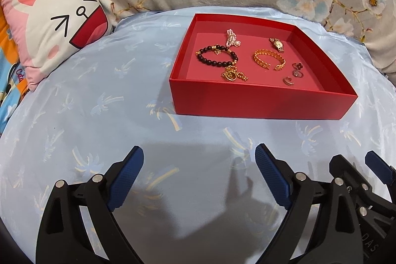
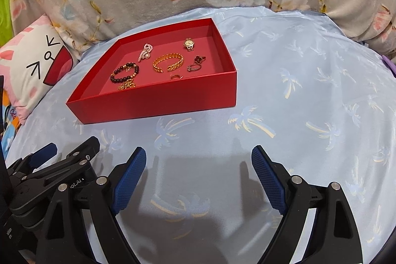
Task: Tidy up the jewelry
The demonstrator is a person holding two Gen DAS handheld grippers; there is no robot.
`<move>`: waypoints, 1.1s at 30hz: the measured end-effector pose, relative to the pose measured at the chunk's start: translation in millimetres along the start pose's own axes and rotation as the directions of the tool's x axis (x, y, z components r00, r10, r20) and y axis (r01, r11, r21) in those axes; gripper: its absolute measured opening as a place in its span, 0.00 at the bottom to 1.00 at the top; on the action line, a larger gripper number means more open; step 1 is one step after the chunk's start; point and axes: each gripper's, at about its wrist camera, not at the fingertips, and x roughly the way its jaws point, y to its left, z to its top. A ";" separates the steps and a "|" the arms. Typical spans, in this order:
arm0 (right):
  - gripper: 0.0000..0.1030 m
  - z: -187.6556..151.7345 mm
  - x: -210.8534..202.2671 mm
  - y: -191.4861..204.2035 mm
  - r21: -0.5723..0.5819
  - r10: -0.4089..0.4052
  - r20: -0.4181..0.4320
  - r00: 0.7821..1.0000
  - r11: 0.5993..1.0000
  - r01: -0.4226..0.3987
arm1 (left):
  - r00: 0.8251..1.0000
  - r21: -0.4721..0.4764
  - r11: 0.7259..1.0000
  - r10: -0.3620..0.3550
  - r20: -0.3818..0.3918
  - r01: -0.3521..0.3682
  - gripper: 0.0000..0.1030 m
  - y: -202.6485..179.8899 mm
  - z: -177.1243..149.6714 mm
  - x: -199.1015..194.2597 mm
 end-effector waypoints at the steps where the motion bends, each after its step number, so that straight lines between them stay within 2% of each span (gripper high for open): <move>1: 0.83 0.1 0.2 -0.3 0.001 0.001 -0.001 1.000 1.000 -0.001 | 1.000 0.000 1.000 0.001 0.001 -0.001 0.86 -0.8 -0.2 -0.5; 33: 0.83 -1.1 1.5 1.4 -0.002 0.000 -0.007 1.000 1.000 0.000 | 0.999 -0.002 1.000 0.029 0.027 -0.029 0.86 -1.1 0.1 -6.7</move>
